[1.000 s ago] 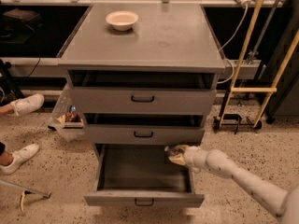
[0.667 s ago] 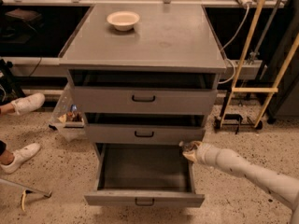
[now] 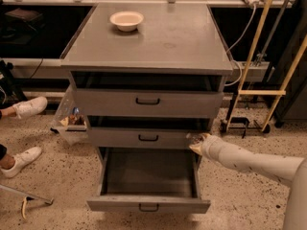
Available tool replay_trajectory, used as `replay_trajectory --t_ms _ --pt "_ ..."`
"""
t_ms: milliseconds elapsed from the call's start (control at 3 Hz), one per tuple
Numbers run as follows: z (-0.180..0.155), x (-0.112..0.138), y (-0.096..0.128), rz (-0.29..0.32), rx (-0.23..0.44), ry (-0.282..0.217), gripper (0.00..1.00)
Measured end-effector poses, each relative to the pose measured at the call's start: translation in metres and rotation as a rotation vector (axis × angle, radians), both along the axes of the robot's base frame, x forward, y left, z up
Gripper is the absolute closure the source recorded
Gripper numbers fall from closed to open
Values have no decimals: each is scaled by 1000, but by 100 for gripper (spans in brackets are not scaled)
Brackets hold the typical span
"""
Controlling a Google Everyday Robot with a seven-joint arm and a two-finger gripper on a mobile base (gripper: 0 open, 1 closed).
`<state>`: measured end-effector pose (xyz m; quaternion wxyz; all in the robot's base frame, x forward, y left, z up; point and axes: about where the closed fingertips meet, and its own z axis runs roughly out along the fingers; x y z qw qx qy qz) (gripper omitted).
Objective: Pick water bottle from bottom drawer and place on counter
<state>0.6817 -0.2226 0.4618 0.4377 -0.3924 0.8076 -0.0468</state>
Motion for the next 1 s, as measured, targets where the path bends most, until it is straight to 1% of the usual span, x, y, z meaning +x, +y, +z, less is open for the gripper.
replay_trajectory --t_ms 333,667,1000 --pt "0 0 0 1 0 -1 100" --pt "28 -35 21 73 0 -20 100" --pt "100 -80 61 168 -47 -115 100"
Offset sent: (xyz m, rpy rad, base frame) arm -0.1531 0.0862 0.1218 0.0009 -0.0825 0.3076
